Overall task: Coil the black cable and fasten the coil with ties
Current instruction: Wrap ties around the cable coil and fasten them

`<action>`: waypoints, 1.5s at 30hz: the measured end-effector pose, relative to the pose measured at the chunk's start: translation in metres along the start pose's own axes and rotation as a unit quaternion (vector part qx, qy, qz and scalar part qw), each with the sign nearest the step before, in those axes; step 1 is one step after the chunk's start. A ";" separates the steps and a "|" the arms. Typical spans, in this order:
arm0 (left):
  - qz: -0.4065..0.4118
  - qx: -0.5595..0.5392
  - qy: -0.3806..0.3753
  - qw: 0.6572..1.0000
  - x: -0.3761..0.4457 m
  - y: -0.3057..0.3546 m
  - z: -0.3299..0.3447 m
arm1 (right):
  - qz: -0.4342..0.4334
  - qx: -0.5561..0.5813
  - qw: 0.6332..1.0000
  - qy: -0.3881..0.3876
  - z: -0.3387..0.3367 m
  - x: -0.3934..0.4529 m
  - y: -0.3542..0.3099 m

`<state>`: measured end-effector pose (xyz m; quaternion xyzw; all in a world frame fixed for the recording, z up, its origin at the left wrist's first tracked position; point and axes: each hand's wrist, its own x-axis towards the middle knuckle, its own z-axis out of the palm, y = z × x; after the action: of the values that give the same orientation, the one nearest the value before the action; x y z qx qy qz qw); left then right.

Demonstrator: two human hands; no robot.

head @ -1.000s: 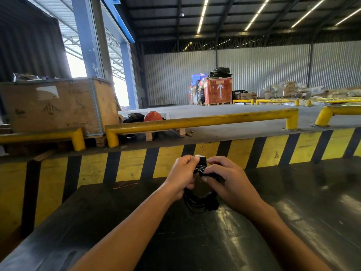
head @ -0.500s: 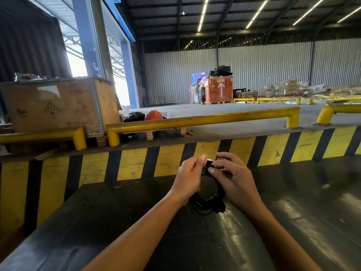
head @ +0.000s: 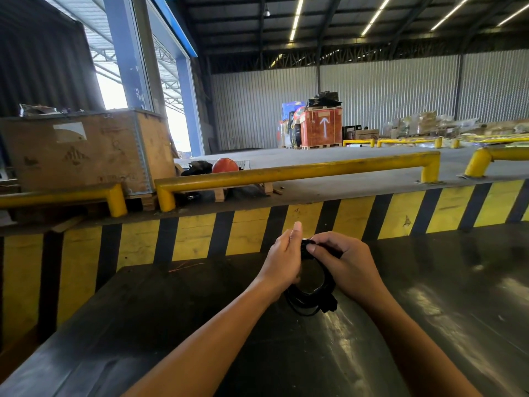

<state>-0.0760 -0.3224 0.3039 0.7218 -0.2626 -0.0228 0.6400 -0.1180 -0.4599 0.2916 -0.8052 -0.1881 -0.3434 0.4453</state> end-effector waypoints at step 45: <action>0.116 0.094 -0.010 0.989 -0.014 -0.030 -0.002 | 0.193 0.246 0.948 -0.064 -0.010 -0.008 0.015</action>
<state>-0.0770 -0.3132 0.2716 0.7429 -0.3519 0.0690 0.5653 -0.1186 -0.4765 0.2805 -0.7118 -0.1355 -0.1418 0.6745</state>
